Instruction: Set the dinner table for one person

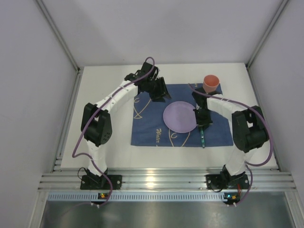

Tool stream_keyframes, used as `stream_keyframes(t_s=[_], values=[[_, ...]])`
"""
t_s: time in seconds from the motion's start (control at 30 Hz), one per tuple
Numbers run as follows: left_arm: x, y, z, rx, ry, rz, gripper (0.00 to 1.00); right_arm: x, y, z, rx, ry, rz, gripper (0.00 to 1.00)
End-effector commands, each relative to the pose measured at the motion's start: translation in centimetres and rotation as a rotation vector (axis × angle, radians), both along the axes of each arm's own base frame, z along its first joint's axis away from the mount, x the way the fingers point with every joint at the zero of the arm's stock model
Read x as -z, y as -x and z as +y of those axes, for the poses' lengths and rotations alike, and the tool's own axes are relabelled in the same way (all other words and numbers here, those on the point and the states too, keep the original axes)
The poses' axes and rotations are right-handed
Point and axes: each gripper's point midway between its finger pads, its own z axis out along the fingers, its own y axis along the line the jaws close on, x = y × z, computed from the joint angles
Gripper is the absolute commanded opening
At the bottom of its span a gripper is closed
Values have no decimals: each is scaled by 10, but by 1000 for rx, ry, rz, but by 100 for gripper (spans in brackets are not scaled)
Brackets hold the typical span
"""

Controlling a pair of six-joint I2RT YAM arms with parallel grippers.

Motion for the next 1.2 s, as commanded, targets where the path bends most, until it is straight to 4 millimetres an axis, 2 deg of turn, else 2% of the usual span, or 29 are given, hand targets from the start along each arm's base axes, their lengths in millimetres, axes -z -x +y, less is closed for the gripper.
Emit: stream_keyframes(t_s=[0.0,0.17,0.27,0.47,0.5,0.57,0.73,0.8,0.83,0.87,0.9,1.0,1.1,1.17], values=[[-17,-11,-5,7,50,-55,47,-45,-9,0,7,6,-94,0],[-20,-14,-5,11,59,-60,45,-65,-17,-13,48,39,-128,0],[-19,-14,-3,7,59,-58,45,-72,-33,-19,70,60,-153,0],[-16,-11,13,-6,40,-58,49,-62,-69,-39,136,81,-141,0],[-18,-11,17,-5,31,-69,52,-54,-72,-39,140,76,-117,0],[-17,-12,29,-21,3,-77,55,-53,-85,-44,163,64,-122,0],[-18,-14,67,-71,-84,-113,62,-34,-99,-36,161,41,-88,1],[-11,-13,84,-100,-96,-94,62,-29,-104,-34,159,38,-83,11],[-16,-12,90,-113,-86,-105,62,-26,-104,-33,157,37,-74,16],[-7,-8,98,-127,-87,-75,62,-24,-106,-32,155,37,-73,21],[-6,-12,113,-161,-81,-66,62,-23,-105,-30,152,37,-70,28],[-5,-5,137,-204,-75,-58,62,-23,-103,-26,141,36,-70,37],[-3,-5,170,-260,-104,-62,62,-27,-98,-23,128,36,-79,48],[-2,-3,181,-276,-127,-64,62,-31,-94,-21,123,37,-89,54]])
